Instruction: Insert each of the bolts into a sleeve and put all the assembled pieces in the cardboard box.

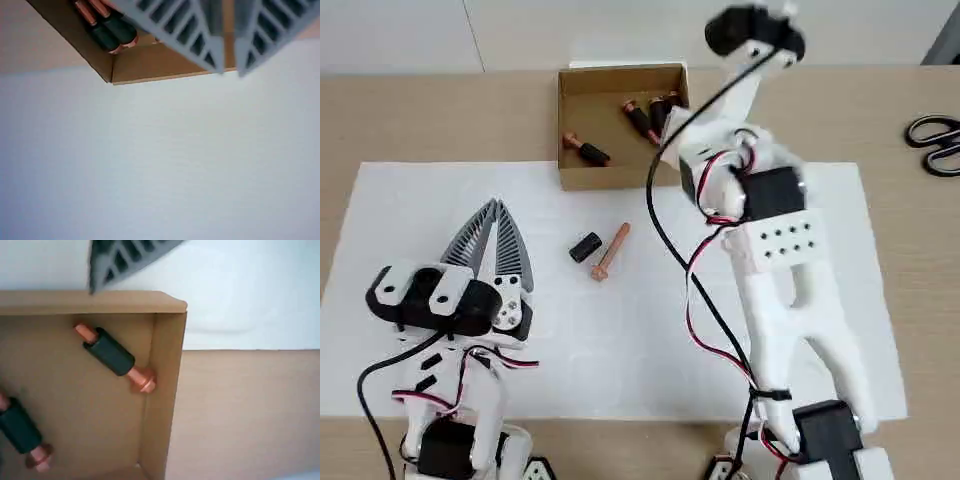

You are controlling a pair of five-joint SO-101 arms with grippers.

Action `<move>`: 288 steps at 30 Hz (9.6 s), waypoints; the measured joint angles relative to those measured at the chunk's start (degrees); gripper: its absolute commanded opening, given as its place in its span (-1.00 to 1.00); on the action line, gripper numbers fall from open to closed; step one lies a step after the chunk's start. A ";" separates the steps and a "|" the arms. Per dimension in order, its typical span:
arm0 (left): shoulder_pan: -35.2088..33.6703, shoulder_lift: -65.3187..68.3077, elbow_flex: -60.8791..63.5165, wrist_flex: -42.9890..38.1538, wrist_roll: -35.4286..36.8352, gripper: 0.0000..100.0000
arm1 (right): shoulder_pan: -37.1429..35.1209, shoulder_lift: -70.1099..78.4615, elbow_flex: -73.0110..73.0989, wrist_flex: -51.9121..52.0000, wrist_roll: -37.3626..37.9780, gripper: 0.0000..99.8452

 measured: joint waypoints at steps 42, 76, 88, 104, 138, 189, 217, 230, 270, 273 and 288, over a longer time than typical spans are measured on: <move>0.00 0.00 3.69 0.00 -0.09 -0.99 | -24.44 15.03 19.25 -26.37 -35.69 -0.65; 0.00 0.00 3.69 0.00 -0.09 -0.99 | -17.76 23.82 10.64 -18.99 -41.67 -0.65; 0.00 0.00 3.69 0.00 -0.09 -0.99 | -17.85 24.88 10.37 -15.65 -41.67 -0.65; 0.00 0.00 3.69 0.00 -0.09 -0.99 | -22.33 24.88 9.67 -14.15 -41.67 -0.65; 0.00 0.00 3.69 0.00 -0.09 -0.99 | -21.36 34.99 3.96 -13.71 -41.67 -1.00; 1.41 0.09 3.60 2.64 5.89 -0.99 | -7.03 -40.18 49.58 -11.78 14.77 -0.99; 14.86 2.73 -23.12 29.80 13.98 -0.99 | -0.26 -76.48 90.90 -42.11 29.63 -0.99; 16.53 47.03 -47.82 35.78 22.77 -0.99 | -0.26 -90.46 95.12 -38.33 30.07 -0.99; 7.82 134.24 -113.76 69.98 -7.65 -0.98 | -0.26 -90.46 95.12 -37.98 30.07 -0.99; 10.20 134.24 -111.38 70.07 -8.79 -0.98 | -0.26 -90.46 95.12 -37.80 30.07 -0.99; 10.73 134.24 -107.69 69.98 -8.79 -0.70 | -0.26 -90.46 95.12 -34.73 30.07 -0.99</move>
